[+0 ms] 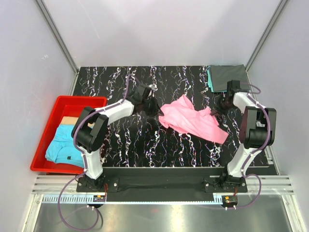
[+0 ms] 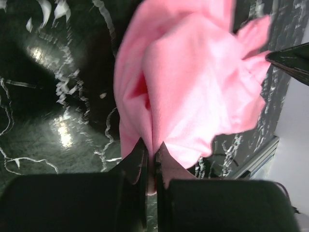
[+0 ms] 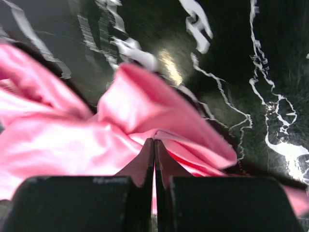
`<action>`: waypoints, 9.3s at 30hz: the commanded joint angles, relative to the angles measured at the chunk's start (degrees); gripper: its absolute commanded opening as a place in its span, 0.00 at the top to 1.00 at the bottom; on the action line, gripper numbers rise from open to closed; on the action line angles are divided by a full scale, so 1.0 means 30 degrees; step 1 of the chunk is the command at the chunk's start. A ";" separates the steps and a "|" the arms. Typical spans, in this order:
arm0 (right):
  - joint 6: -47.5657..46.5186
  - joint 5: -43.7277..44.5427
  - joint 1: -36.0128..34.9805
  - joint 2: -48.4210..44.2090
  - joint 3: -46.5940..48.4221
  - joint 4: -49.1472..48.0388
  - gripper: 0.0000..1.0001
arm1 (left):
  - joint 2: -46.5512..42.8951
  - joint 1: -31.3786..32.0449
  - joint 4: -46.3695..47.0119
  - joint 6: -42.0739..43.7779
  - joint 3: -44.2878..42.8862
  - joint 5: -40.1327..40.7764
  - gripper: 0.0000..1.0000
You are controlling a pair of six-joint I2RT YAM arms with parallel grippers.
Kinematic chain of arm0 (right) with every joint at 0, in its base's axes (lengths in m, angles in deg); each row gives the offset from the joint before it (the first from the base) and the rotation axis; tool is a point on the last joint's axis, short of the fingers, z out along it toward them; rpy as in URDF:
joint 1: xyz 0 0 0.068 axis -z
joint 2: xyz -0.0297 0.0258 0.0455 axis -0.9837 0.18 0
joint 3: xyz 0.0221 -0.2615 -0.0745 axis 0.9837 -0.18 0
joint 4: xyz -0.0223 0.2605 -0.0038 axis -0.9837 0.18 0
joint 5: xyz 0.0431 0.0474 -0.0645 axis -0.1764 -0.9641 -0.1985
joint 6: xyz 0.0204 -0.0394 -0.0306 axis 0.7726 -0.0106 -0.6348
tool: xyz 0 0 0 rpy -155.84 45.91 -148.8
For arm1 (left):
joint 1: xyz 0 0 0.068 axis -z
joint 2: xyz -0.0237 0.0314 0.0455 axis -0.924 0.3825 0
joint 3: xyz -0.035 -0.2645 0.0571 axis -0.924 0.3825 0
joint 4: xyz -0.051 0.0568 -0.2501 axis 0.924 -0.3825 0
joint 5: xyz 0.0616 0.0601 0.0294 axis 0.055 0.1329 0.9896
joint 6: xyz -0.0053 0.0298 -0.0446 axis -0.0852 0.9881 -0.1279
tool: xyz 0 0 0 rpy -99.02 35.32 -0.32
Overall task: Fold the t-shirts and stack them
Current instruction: Flatten the tshirt out
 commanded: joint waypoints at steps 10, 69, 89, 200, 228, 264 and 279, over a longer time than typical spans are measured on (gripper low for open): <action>0.1292 -0.1197 -0.0183 -0.9130 0.6775 0.4646 1.00 | -0.5869 0.0760 -0.9487 0.2576 -0.9782 0.5605 1.00; 0.4223 0.0326 -0.0183 -1.5675 -0.4597 0.1073 1.00 | 0.2558 -0.5126 -0.6234 1.1246 -0.5664 -0.0952 0.36; 0.4107 -0.0642 -0.0183 -1.5411 -0.5066 0.0751 1.00 | 0.6225 -0.4043 -0.7026 1.1511 -0.9423 -0.0688 0.43; 0.5599 0.0765 0.0110 -1.1894 -0.6119 0.3420 0.56 | -1.5807 -0.1611 -1.0481 0.5184 0.7750 0.2911 1.00; 0.6978 -0.0553 -0.0447 -1.1983 -0.8260 0.2450 0.59 | -1.4610 -0.2900 -0.5647 0.0584 1.2645 0.4373 0.45; 0.5981 -0.0406 -0.0505 -1.2568 -0.7233 0.4149 0.57 | -1.6684 -0.0966 -0.6205 -0.1000 1.4753 0.8275 0.47; 0.5923 -0.0378 -0.0505 -1.2569 -0.6940 0.4266 0.57 | -1.4698 -0.0353 -0.4770 -0.1962 1.5838 0.6838 0.55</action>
